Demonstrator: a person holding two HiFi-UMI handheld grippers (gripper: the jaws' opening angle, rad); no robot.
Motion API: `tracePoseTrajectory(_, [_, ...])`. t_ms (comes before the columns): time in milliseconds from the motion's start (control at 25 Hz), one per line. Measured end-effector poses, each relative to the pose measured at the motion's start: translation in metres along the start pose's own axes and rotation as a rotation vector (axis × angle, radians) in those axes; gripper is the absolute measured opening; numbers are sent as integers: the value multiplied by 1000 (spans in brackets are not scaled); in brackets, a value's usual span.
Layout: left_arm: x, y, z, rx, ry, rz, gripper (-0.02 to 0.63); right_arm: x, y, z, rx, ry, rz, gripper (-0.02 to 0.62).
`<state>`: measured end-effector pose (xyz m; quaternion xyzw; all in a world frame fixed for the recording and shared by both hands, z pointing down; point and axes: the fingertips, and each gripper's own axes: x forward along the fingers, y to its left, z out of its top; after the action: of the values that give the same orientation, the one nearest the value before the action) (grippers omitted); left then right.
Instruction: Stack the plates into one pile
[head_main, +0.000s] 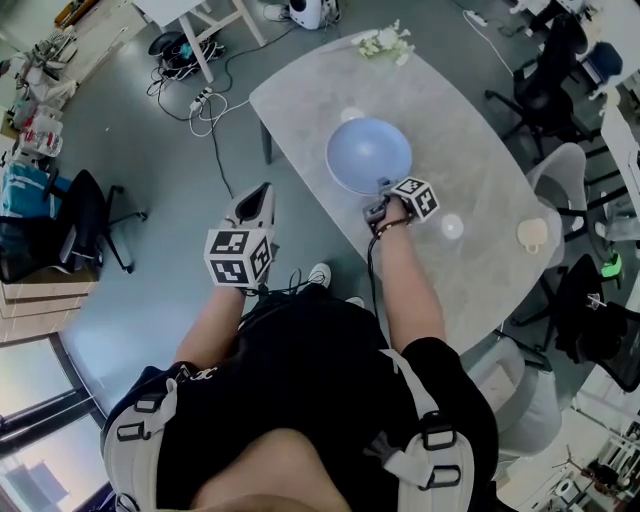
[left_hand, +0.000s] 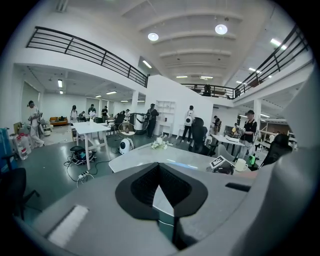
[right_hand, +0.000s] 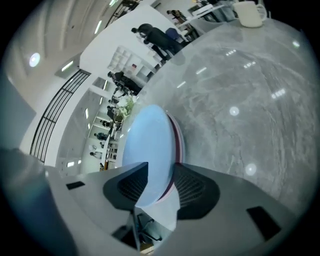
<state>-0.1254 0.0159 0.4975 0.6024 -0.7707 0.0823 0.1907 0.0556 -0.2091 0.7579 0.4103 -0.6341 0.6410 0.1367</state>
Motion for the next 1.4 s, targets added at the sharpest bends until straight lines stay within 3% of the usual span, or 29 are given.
tracePoseTrajectory(120, [4,-8,1,5,-5,-17,4,-6,3,4,-113,-12,-57,221])
tracePoseTrajectory(240, [5,-12,2,6,-12,-28,5,-21,4,10,-229,-65,-113,235])
tracePoseTrajectory(400, [6,-22,7,15,-22,-56,5,-46,28,13,-381,-119,-34,228])
tracePoseTrajectory(440, [6,-26,9,19,-27,-65,5,-55,36,15,-435,-141,-11,179])
tracePoseTrajectory(480, [7,-31,12,23,-32,-76,5,-65,43,18,-490,-177,3,72])
tracePoseTrajectory(520, [8,-35,15,28,-38,-86,5,-75,51,22,-543,-220,16,25])
tracePoseTrajectory(840, [26,-76,31,58,-61,-175,5,-183,119,45,-925,-554,111,6])
tracePoseTrajectory(1200, [48,-128,44,104,-78,-273,5,-322,126,62,-1012,-938,93,6])
tracePoseTrajectory(1400, [60,-151,48,122,-84,-317,4,-346,111,61,-1025,-1001,75,6])
